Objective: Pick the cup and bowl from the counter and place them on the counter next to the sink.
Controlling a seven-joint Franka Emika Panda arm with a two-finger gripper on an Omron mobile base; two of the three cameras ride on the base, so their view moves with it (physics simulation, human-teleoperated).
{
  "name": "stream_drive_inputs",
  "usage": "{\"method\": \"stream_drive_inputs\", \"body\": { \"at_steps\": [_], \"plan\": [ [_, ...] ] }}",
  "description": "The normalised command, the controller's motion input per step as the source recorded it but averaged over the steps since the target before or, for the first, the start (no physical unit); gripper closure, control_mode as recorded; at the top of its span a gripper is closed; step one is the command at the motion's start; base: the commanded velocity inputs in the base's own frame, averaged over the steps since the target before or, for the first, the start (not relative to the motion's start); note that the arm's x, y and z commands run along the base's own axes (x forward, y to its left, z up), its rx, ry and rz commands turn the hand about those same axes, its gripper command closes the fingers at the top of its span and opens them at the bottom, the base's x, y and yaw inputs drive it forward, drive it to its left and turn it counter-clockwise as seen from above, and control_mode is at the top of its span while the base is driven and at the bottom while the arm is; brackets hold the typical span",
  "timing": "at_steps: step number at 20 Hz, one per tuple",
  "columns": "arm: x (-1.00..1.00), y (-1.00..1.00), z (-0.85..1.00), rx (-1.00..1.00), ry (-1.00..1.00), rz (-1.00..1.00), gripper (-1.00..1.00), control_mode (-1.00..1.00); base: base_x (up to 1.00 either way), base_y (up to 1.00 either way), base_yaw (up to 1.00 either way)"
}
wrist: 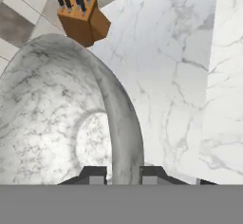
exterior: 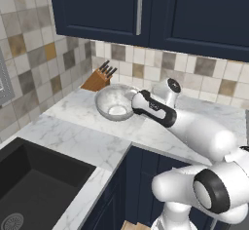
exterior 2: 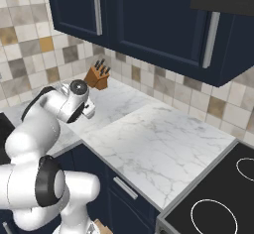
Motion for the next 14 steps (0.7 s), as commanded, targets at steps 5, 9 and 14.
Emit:
{"method": "stream_drive_inputs", "body": {
  "at_steps": [5, 9, 14],
  "plan": [
    [-0.42, 0.50, 0.52, 0.00, 0.00, 0.29, 1.00, -1.00, 0.00, 0.00, 0.00],
    [-0.41, 0.58, 0.20, 0.00, 0.02, 0.27, 1.00, -1.00, 0.00, 0.00, 0.00],
    [-0.09, 0.52, 0.00, 0.00, 0.08, 0.18, 1.00, -1.00, 0.00, 0.00, 0.00]
  ]
}}
